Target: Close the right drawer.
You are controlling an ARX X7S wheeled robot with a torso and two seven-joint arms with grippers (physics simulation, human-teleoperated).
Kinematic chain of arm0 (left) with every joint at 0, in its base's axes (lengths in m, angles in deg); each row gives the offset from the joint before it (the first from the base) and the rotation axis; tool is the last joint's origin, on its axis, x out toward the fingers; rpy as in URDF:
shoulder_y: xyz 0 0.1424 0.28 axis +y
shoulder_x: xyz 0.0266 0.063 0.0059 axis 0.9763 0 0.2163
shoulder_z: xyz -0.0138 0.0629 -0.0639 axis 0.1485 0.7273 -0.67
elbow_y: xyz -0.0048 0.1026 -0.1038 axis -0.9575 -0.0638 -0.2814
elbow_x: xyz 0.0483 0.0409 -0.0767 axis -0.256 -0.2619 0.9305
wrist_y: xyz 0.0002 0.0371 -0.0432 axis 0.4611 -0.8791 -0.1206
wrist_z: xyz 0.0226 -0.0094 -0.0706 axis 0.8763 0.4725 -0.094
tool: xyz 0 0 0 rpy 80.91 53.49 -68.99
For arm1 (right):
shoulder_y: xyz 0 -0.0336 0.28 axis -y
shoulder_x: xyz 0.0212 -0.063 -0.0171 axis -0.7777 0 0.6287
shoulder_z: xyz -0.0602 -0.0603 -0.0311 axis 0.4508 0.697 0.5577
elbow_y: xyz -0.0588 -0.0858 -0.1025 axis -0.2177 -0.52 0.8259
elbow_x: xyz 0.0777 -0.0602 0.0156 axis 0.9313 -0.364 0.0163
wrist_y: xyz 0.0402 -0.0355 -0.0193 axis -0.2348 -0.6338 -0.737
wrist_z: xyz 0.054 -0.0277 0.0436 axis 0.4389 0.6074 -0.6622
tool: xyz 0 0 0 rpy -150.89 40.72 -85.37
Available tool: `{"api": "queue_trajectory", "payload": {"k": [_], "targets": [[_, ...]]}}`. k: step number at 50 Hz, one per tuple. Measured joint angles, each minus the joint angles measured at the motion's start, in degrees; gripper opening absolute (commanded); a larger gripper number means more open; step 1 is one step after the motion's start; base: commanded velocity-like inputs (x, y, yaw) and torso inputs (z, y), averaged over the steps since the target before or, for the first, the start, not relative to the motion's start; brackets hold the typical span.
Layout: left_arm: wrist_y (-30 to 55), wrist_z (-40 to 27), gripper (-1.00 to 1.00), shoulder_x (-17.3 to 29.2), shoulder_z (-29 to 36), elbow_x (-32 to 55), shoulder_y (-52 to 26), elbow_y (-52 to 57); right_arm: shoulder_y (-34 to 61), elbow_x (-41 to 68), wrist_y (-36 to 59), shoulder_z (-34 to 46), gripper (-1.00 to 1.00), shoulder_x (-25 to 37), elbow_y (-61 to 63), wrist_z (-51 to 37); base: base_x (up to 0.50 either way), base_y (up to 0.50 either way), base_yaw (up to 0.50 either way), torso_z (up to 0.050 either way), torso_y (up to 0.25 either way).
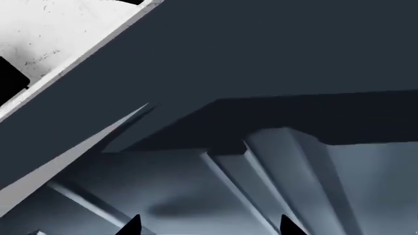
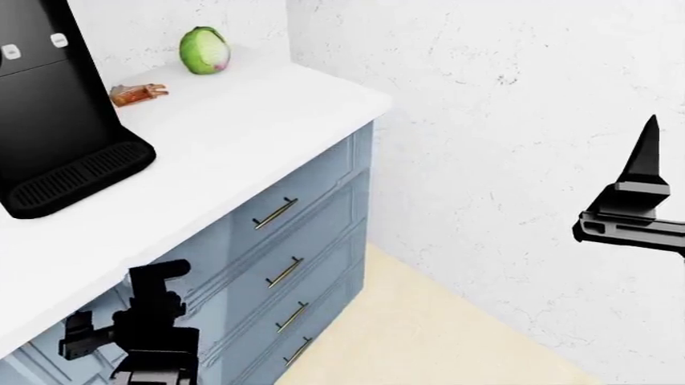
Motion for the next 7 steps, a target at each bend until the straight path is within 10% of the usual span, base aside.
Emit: {"api": "queue_trajectory", "payload": {"k": [7], "targets": [[-0.98,0.11,1.0,-0.05,-1.12,-0.15,0.01,0.0,-0.18,-0.07,-0.13,-0.03,1.0,-0.05,-0.1,0.05,0.0,0.0,0.0,0.0,0.001]]}}
